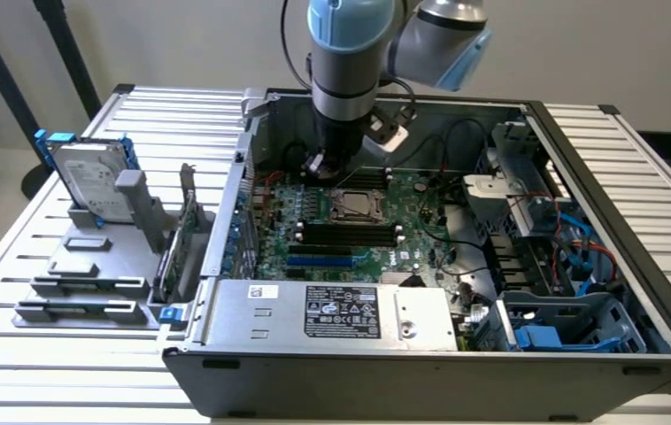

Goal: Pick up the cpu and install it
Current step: 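Install the first cpu locking lever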

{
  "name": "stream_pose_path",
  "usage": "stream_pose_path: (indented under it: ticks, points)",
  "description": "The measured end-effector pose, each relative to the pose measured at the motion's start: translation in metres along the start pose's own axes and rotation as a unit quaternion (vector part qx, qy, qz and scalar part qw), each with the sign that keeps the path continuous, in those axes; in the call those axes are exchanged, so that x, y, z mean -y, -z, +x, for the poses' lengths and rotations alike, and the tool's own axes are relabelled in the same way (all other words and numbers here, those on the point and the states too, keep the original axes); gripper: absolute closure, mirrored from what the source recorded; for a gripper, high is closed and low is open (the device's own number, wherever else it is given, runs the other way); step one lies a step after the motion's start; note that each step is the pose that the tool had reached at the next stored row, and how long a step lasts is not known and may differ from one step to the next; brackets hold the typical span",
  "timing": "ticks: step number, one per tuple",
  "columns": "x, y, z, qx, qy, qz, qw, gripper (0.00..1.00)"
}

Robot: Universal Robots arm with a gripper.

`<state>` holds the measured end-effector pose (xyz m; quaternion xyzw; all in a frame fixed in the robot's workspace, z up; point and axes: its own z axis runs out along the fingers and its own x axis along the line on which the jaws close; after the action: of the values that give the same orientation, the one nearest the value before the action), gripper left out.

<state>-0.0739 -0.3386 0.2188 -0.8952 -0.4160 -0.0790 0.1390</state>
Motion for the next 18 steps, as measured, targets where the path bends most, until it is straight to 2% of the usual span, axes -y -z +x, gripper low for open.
stream_pose_path:
  ticks: [3, 5, 11, 14, 18]
  points:
    - [0.0015, -0.0041, 0.001, -0.0011, 0.002, -0.0038, 1.0, 0.89]
    - [0.0024, -0.0063, 0.001, -0.0004, 0.003, -0.0062, 1.0, 0.89]
    - [0.0046, -0.0096, 0.0, 0.0078, 0.004, -0.0131, 0.9999, 0.89]
    - [0.005, -0.012, -0.001, 0.0102, 0.004, -0.015, 0.9998, 0.89]
    - [0.0061, -0.015, 0.0, 0.0107, 0.004, -0.0156, 0.9998, 0.89]
